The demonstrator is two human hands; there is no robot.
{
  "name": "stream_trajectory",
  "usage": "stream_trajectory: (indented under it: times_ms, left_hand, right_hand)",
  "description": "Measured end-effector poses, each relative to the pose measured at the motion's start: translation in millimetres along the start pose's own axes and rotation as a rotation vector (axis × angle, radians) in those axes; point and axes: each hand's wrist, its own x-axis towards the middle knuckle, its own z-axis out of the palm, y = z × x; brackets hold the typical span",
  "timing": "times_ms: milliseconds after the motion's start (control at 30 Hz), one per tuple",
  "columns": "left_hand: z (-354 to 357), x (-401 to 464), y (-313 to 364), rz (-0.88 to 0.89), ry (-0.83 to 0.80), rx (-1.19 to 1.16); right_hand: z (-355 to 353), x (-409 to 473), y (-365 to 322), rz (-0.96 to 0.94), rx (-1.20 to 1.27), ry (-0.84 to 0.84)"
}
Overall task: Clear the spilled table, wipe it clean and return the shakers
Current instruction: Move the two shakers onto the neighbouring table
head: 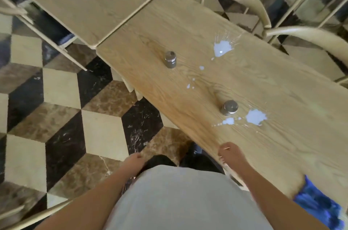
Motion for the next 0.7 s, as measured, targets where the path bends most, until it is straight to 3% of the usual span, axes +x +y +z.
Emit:
stream_trajectory:
  times_ms: [67,167,333,533,700]
  left_hand:
    - [-14,21,42,0.058,0.01,-0.006]
    - [-30,36,104,0.149,0.02,-0.075]
    - [-68,76,211,0.272,0.094,0.058]
    - [-98,119,305,0.515,0.203,0.222]
    - [-102,149,348,0.779,0.132,0.483]
  right_hand:
    - [-7,10,-26,-0.005,0.098,0.018]
    - [-21,15,-66,-0.037,0.127,0.175]
    - [-32,24,-102,-0.1,0.104,0.304]
    - [-24,37,-120,0.056,0.164,0.393]
    - [-18,34,-145,0.159,0.144,0.435]
